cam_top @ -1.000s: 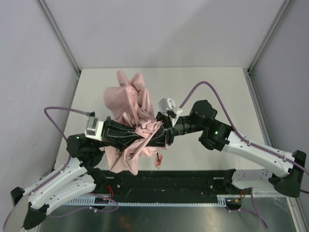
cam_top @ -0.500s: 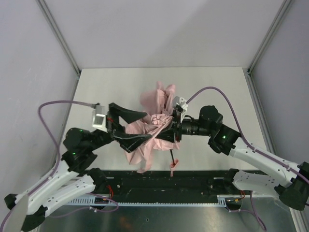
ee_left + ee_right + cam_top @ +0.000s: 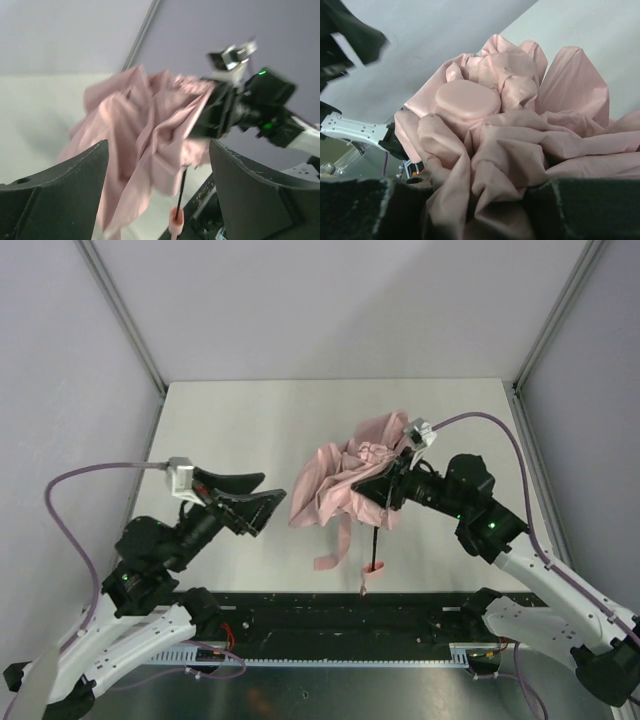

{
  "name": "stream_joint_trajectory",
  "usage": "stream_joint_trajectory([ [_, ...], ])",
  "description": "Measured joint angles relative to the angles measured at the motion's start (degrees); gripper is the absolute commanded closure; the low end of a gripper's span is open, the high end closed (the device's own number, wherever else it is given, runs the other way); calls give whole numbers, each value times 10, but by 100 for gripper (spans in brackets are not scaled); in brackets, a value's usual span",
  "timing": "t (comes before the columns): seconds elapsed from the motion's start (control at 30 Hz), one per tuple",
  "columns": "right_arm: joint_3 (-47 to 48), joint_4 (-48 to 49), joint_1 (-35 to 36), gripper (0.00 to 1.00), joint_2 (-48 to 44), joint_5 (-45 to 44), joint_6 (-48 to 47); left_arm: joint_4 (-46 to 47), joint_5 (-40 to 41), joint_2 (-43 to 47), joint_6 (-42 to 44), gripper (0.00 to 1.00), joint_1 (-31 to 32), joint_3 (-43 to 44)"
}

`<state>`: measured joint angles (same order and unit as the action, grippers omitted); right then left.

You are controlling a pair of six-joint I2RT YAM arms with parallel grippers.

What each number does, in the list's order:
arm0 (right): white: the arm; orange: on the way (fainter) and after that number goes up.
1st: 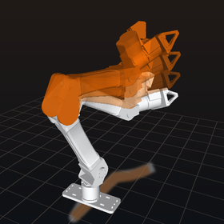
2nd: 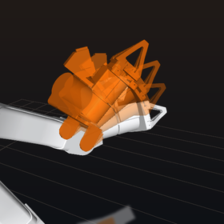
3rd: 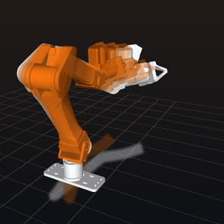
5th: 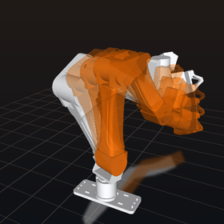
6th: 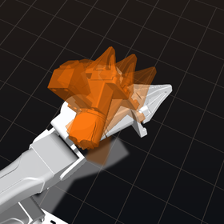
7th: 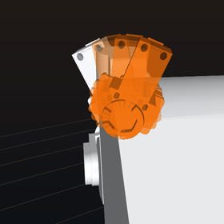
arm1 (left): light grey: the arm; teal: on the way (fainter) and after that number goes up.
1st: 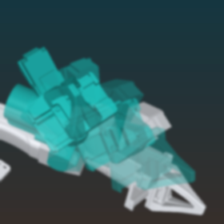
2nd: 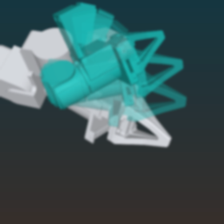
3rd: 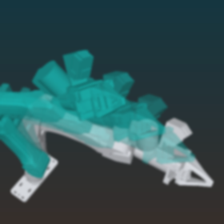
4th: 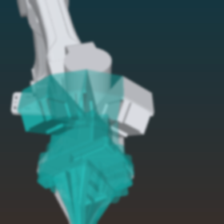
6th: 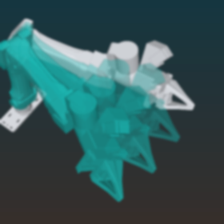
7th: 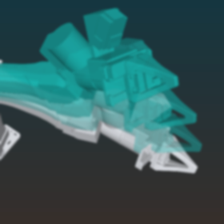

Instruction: Put away the umbrella

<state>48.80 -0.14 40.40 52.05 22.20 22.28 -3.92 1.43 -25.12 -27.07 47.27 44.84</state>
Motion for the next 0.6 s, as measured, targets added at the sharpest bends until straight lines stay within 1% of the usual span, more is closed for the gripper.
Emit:
stream_joint_trajectory([
  [0.03, 0, 1, -11, 100, -7, 7, 1, -10, 11, 0, -17, 7, 0, -12],
  [0.07, 0, 1, -19, 100, -14, 14, -1, -18, 21, 0, -36, 4, 0, -25],
  [0.13, 0, 2, -27, 100, -29, 31, -6, -33, 40, 1, -82, 1, 0, -50],
  [0.3, 0, 17, -50, 100, -63, 71, -15, -53, 72, 0, -213, 1, 0, -90],
  [0.4, 0, 26, -62, 100, -69, 83, -13, -48, 82, 0, -326, 1, -1, -115],
  [0.53, 0, 26, -66, 100, -70, 84, -13, -39, 69, -24, -435, 1, -2, -133],
  [0.6, 0, 26, -66, 100, -70, 86, -13, -18, 51, -52, -477, 5, -2, -134],
])
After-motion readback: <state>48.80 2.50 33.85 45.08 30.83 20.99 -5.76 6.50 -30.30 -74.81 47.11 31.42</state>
